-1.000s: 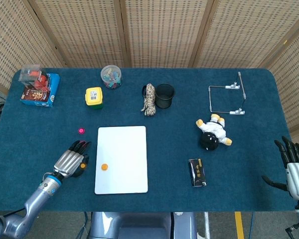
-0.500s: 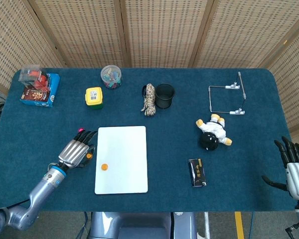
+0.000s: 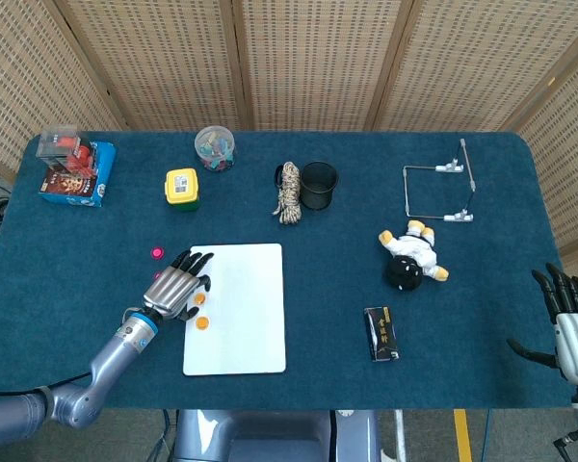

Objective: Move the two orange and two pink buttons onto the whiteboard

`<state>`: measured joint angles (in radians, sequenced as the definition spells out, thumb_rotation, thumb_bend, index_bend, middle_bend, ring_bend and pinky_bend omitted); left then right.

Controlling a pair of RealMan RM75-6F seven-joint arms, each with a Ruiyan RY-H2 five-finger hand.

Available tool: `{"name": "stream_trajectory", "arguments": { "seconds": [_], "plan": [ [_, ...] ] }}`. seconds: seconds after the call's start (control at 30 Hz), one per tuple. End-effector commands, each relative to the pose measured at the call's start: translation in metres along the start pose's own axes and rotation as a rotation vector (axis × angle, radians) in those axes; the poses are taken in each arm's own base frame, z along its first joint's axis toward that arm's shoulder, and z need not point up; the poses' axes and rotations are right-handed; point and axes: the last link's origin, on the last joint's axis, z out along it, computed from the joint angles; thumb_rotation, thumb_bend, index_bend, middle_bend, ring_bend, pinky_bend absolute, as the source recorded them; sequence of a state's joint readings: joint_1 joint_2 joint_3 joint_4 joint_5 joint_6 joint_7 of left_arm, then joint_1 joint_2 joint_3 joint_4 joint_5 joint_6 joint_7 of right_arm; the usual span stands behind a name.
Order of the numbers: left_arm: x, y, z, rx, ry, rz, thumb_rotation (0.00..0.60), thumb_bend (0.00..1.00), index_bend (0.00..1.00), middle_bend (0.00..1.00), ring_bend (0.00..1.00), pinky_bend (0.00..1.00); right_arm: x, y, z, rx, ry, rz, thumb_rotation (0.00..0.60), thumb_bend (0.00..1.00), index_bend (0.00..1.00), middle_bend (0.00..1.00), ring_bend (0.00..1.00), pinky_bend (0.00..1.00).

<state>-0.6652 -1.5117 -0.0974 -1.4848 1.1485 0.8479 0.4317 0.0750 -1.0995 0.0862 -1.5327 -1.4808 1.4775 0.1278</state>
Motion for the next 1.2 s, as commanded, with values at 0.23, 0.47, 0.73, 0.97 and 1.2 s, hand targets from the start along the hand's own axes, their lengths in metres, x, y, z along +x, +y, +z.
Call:
{"name": "stream_trajectory", "arguments": {
  "seconds": [0.23, 0.47, 0.73, 0.97, 1.2],
  "plan": [
    [0.009, -0.030, -0.009, 0.078, 0.019, -0.009, 0.600, 0.28, 0.30, 0.00, 0.00, 0.00, 0.000, 0.000, 0.000, 0.000, -0.002, 0.001, 0.600, 0.00, 0.00, 0.00, 0.00, 0.00],
    [0.003, -0.085, -0.024, 0.197, 0.003, 0.000, 0.600, 0.28, 0.30, 0.00, 0.00, 0.00, -0.001, 0.000, 0.000, -0.002, -0.009, -0.004, 0.600, 0.00, 0.00, 0.00, 0.00, 0.00],
    [-0.014, -0.110, -0.019, 0.229, -0.024, -0.030, 0.600, 0.30, 0.31, 0.00, 0.00, 0.00, -0.002, -0.001, 0.000, -0.007, -0.013, -0.012, 0.600, 0.00, 0.00, 0.00, 0.00, 0.00],
    [-0.018, -0.108, -0.007, 0.208, -0.020, -0.032, 0.600, 0.33, 0.33, 0.00, 0.00, 0.00, -0.002, -0.001, 0.000, -0.012, -0.015, -0.012, 0.600, 0.00, 0.00, 0.00, 0.00, 0.00],
    [-0.015, -0.105, -0.002, 0.193, -0.006, -0.031, 0.600, 0.33, 0.33, 0.00, 0.00, 0.00, -0.002, -0.001, 0.000, -0.014, -0.021, -0.011, 0.600, 0.00, 0.00, 0.00, 0.00, 0.00]
  ]
}}
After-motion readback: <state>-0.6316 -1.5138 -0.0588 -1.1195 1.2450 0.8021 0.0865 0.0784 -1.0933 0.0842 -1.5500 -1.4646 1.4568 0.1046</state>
